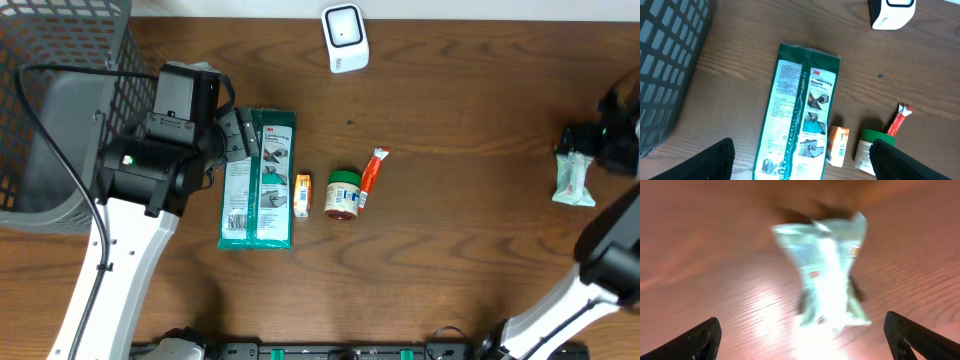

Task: Scan the item barcode
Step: 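Regrasp the wipes pack and carry it to the far right edge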

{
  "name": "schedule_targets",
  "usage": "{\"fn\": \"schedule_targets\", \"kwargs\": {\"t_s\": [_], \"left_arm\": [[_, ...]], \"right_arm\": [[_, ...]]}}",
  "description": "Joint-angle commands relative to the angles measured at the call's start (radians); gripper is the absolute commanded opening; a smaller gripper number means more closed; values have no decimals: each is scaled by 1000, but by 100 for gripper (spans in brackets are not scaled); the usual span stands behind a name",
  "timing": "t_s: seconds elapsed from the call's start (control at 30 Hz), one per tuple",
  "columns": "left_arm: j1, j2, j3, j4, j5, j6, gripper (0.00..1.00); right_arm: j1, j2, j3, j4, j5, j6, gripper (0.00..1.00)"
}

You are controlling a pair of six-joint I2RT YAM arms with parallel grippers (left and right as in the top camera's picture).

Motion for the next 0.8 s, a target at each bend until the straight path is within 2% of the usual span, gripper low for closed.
{"fn": "schedule_targets", "kwargs": {"t_s": [0.0,0.23,0.4,0.77], "left_arm": [[5,2,16,-2,-13,10,86],[5,2,16,-2,-13,10,86],[5,2,16,-2,-13,10,86],[5,3,16,-2,-13,10,86]], "right_arm": [[69,-105,28,-38,-150,-48,99],[219,-130,27,-165,-208,-21,99],[288,-130,27,-172,-207,-21,99],[309,-130,27,-170,-207,-21,99]]}}
